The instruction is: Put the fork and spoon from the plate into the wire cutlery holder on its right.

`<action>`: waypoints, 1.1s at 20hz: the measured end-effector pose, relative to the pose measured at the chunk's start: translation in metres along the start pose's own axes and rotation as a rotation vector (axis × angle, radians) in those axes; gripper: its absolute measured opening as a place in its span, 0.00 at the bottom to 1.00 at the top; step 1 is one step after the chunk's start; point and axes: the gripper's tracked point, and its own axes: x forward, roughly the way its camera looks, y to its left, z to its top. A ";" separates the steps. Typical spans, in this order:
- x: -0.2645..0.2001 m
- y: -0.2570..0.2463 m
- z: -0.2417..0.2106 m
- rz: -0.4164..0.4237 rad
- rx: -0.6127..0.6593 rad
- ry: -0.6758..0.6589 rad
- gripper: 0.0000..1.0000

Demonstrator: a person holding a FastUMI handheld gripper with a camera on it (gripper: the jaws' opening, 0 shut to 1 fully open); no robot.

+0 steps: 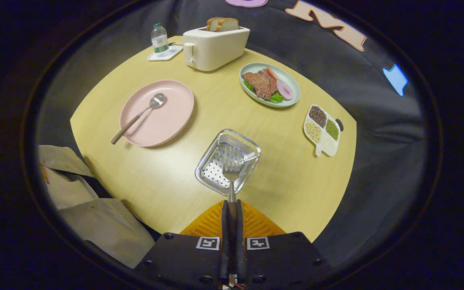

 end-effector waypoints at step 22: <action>-0.002 0.138 0.109 -0.186 0.462 -0.654 0.99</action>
